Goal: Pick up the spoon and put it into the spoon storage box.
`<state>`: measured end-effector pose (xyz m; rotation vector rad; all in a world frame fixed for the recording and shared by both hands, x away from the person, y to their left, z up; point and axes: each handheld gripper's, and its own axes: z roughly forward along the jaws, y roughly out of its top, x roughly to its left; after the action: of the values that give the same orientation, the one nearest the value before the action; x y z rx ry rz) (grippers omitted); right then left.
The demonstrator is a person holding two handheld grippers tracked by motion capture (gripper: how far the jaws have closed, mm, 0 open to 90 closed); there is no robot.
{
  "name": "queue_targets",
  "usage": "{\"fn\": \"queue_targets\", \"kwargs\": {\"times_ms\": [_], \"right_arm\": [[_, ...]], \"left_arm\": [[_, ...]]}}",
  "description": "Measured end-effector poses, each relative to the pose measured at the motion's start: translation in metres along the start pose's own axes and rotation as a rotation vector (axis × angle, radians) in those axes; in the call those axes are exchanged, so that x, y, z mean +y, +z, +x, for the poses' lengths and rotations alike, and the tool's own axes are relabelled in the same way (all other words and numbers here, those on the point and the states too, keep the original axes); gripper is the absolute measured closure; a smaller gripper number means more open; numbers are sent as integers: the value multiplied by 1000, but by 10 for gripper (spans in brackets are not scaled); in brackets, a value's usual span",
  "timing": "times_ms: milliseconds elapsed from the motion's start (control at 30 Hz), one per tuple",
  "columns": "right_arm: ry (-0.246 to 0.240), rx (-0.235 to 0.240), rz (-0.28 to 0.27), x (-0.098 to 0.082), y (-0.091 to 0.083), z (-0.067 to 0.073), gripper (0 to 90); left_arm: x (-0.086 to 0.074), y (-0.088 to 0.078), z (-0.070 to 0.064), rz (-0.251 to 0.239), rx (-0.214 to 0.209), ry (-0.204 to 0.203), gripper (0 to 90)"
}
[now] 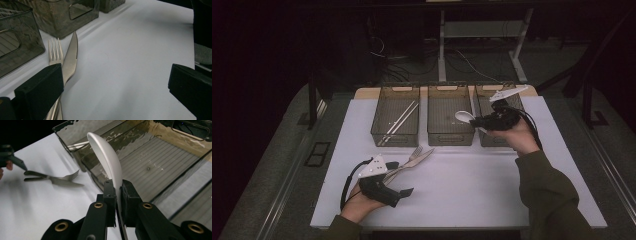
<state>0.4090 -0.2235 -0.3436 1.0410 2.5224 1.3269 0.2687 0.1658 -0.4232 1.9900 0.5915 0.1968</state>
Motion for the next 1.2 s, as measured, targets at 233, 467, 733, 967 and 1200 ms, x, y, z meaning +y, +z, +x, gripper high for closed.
{"fn": "queue_targets", "kwargs": {"times_ms": [233,467,733,967,1200], "right_arm": [[11,-11,30,14,25,-4,828],[47,-15,35,27,48,-10,828],[59,-21,60,36,74,-11,828],[47,-36,119,36,95,-7,828],[32,-44,176,31,106,-7,827]], "left_arm": [[0,0,0,-2,-3,1,0],[1,0,-1,-6,-6,0,0],[1,-1,0,-8,-7,8,0],[1,-2,-1,-9,-7,7,0],[1,-2,-1,-10,-9,8,0]]}}
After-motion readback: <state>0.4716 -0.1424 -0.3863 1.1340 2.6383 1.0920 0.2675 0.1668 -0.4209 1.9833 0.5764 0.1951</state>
